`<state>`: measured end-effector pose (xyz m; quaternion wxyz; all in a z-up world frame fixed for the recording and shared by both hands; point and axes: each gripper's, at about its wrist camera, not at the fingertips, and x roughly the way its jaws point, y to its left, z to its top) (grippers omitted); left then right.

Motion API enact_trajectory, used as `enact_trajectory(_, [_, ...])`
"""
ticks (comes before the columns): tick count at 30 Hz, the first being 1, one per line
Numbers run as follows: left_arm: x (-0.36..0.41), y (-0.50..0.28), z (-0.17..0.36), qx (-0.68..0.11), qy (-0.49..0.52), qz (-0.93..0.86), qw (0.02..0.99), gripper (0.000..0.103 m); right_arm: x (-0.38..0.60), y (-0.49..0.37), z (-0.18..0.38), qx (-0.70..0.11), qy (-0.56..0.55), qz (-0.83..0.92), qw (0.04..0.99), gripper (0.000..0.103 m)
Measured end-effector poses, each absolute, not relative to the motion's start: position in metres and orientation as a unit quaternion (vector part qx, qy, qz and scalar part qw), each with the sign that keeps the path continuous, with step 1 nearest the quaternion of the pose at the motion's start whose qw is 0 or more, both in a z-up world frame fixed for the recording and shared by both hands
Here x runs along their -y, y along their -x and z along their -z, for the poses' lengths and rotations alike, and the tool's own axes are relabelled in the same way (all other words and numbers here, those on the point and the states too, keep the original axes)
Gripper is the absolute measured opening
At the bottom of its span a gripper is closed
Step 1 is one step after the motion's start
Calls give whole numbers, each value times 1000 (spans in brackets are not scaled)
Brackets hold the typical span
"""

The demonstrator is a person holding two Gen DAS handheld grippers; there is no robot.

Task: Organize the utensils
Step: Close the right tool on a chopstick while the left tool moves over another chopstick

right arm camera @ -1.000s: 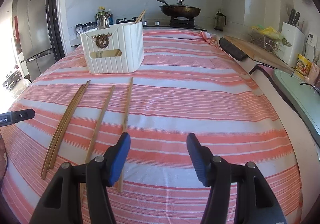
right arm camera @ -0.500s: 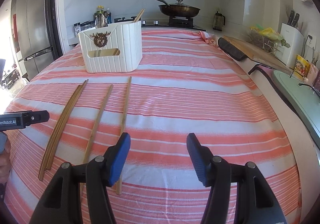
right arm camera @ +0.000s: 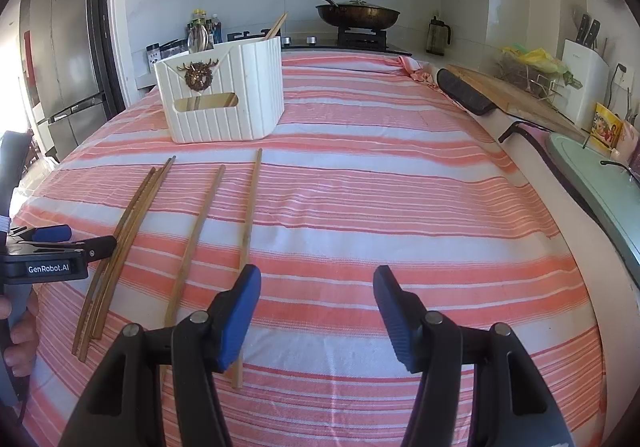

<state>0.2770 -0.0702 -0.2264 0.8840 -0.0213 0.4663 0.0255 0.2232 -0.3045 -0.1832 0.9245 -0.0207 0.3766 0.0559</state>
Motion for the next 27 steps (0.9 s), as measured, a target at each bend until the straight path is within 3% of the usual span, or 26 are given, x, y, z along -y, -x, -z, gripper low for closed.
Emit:
enact_trajectory(5, [68,-276,225,-477,12,-11,879,100,306,-222,182,-377,4,-85,922,60])
enact_trajectory(11, [69,-267,221,-477,-2,18,879,81,287,-235,185,-421,11,-162,892,60])
enact_trajectory(13, [72,-264,219,-473,-10,26,881,69,274,-240,189,-433,36,-165,885,59])
enact_trajectory(15, [74,-262,216,-471,-17,40,881,39,263,-245,194,-448,56,-174,875,49])
enact_trajectory(16, [75,-262,215,-470,-22,42,881,32,258,-248,198,-459,66,-176,868,31])
enact_trajectory(17, [74,-262,215,-470,-25,45,881,18,255,-250,201,-467,73,-174,864,15])
enact_trajectory(18, [72,-262,215,-472,-25,51,880,9,254,-249,201,-463,77,-166,867,12])
enact_trajectory(27, [17,-274,214,-482,9,42,875,7,291,-239,198,-478,56,-78,873,7])
